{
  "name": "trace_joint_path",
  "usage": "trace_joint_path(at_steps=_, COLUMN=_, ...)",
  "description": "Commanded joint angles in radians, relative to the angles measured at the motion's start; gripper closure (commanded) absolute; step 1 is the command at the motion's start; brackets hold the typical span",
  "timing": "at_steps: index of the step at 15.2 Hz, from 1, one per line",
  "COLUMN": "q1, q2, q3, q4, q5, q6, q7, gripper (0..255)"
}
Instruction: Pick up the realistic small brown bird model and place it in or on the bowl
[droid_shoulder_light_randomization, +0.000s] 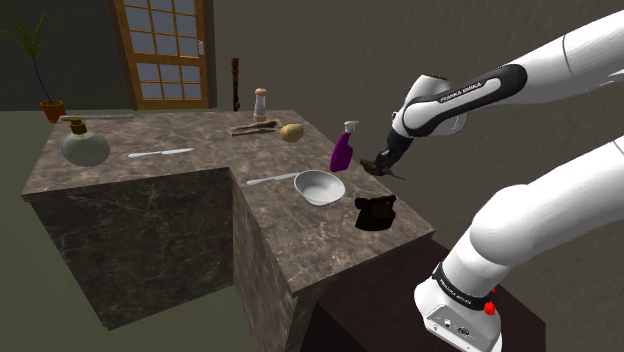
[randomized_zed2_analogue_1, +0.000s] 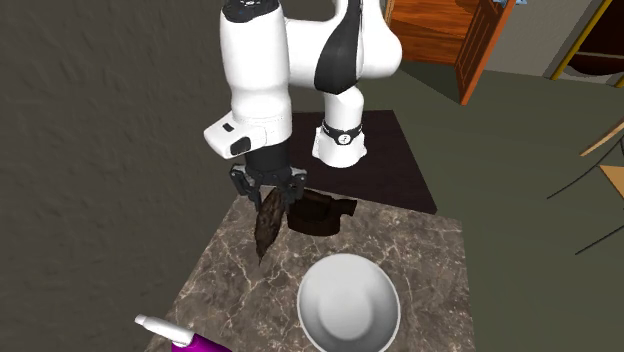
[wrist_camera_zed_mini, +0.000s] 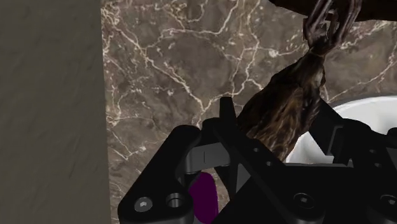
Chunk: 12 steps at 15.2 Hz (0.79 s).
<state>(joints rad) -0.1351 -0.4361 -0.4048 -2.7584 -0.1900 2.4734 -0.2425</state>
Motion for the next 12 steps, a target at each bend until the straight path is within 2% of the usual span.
trace_joint_path(at_steps=1, q1=0.036, q2=0.036, q3=0.032, q4=0.025, q5=0.027, q6=0.01, q7=0.044, gripper=255)
trace_joint_path(at_steps=12, q1=0.195, q2=0.281, q3=0.187, q4=0.251, q5=0.14, q6=0.02, q7=0.256, gripper=255)
